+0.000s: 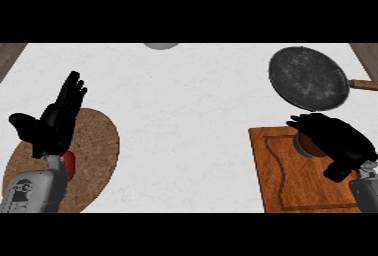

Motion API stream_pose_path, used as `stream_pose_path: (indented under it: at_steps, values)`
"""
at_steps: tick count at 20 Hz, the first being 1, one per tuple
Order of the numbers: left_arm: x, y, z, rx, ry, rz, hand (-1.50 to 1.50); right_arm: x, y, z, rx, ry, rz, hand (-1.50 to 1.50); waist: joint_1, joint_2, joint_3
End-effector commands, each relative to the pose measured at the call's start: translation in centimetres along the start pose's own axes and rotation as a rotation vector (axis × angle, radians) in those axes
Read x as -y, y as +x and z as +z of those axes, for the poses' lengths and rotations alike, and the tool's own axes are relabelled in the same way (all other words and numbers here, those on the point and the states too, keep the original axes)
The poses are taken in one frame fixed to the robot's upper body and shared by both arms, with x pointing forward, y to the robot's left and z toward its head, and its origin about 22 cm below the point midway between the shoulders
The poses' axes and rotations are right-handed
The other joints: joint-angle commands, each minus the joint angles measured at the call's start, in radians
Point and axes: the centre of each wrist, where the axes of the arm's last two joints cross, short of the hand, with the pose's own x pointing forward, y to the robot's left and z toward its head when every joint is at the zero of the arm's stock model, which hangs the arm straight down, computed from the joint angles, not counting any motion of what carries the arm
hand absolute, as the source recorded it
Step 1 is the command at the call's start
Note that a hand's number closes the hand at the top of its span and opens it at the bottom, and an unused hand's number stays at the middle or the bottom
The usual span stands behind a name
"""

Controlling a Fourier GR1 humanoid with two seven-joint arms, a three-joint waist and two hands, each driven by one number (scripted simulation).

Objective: Pick the cupcake from the cutting board and place it in the pan

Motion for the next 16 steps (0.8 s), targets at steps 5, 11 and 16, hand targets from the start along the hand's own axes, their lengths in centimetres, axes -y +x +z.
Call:
stream_pose_path:
  at_steps: [5,11,16]
  values:
    - [0.9,0.2,-0.2,-0.016,-0.001,-0.002,0.00,-0.3,0.4,0.0,0.146,0.012,0.083,1.50,-0.003,-0.001,0.000]
    - [-1.4,0.3,1.0,-0.001,0.000,0.000,0.00,-1.4,4.1,-1.9,0.115,0.003,0.000,1.50,0.000,-0.001,0.000]
    - [0.4,0.2,0.1,0.000,0.007,-0.001,0.00,-2.1,15.0,-3.9,0.114,0.168,-0.269,1.50,-0.008,-0.006,-0.001]
